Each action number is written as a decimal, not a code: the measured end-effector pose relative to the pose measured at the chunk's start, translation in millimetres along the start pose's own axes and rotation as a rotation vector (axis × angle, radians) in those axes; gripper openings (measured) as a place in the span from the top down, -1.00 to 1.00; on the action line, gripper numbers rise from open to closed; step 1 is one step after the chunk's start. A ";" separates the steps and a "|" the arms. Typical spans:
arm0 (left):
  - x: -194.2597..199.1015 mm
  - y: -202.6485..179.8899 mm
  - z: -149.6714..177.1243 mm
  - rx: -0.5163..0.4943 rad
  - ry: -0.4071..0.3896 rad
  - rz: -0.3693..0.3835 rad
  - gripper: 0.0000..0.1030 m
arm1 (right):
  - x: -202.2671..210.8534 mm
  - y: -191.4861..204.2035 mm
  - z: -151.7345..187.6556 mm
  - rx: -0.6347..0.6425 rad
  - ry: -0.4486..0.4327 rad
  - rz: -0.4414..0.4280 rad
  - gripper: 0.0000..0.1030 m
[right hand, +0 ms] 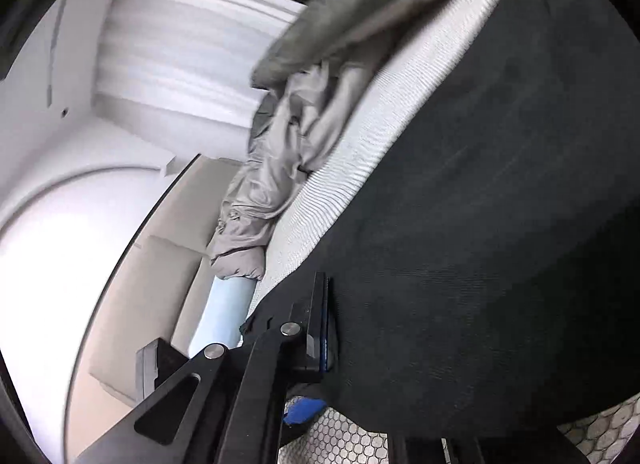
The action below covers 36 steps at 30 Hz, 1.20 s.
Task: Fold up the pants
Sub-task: 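Hold the pants edge with the left gripper while the right gripper lifts and folds the pants over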
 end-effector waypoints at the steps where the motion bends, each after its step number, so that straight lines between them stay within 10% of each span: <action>1: -4.7 3.5 -1.6 0.025 0.001 0.000 -0.13 | -2.0 0.6 0.5 0.037 -0.009 0.020 0.86; 8: -5.3 26.9 -19.4 0.053 -0.081 -0.053 0.93 | -18.5 -53.0 18.8 -0.093 0.152 0.055 0.84; 13: 11.8 34.0 -16.9 0.002 -0.102 -0.091 0.94 | -9.3 -62.9 14.1 -0.107 0.154 0.068 0.84; 18: 13.7 34.4 -17.2 -0.010 -0.094 -0.110 0.94 | 28.3 -87.7 -13.4 -0.149 -0.054 0.194 0.83; 29: 1.2 32.1 -24.0 -0.027 -0.058 -0.112 0.94 | 4.0 -101.2 -27.7 -0.099 0.095 0.196 0.81; 36: 0.4 31.7 -24.8 -0.060 -0.040 -0.130 0.94 | 44.1 -152.5 -71.8 -0.245 -0.020 0.257 0.75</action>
Point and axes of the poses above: each gripper's, at about its wrist camera, not at the fingertips, and x roughly against the way its jaws point, y to its left, z to its underside, the point moved 8 cm from there along -x, roughly the way its jaws point, and after that the axes turned 15 degrees about z, right-handed, at the moved point
